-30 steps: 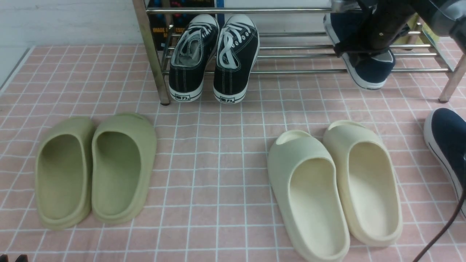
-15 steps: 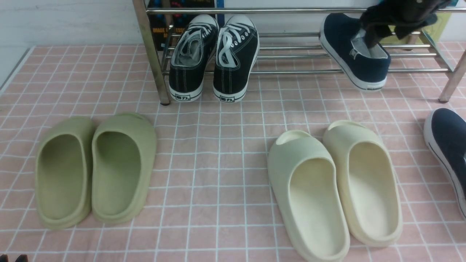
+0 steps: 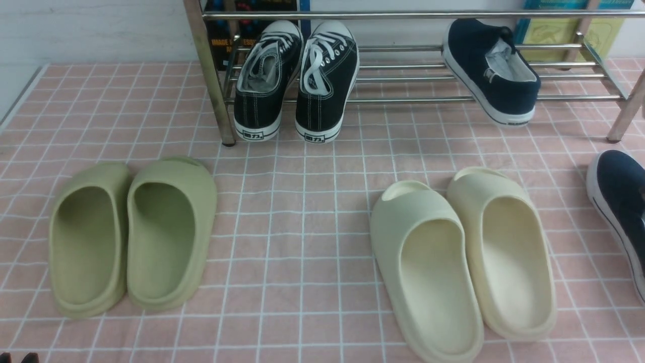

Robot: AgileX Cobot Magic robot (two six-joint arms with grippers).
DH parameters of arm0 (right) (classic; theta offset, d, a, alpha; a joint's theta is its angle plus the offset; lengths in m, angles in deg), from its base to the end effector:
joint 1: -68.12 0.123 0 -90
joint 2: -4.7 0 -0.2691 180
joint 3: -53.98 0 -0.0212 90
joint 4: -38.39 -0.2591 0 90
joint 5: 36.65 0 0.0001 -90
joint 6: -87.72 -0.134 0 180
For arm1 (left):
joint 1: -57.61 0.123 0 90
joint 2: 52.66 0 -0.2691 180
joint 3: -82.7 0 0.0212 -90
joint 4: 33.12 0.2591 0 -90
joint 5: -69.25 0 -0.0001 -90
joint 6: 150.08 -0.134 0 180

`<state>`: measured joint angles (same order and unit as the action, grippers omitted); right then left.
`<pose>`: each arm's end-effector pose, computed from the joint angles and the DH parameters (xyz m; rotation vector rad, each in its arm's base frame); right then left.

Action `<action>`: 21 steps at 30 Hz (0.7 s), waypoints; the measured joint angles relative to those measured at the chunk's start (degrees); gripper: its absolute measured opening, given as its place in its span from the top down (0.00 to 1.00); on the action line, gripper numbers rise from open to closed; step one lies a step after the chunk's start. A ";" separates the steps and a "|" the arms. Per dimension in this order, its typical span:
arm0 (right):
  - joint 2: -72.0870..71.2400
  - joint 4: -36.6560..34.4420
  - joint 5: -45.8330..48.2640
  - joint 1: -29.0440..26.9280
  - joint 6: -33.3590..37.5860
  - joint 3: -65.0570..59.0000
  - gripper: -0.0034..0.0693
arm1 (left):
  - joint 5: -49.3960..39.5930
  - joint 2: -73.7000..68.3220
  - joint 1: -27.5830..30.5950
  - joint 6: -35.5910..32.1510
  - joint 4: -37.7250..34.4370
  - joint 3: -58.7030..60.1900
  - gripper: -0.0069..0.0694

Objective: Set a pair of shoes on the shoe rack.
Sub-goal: Use the right arm to grab the shoe closest to it

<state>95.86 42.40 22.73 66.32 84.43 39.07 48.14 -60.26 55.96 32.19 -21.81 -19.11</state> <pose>0.2935 -0.0173 0.2112 0.0878 2.8843 -0.0887 0.1184 0.0061 0.1606 0.1124 1.8576 0.1462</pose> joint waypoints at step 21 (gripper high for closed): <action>11.33 -0.30 -12.15 -4.05 1.08 -2.24 0.94 | 0.00 0.00 0.00 0.00 0.51 0.00 0.62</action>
<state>107.19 42.10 10.58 62.27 85.52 36.83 48.14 -60.26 55.96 32.19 -21.30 -19.11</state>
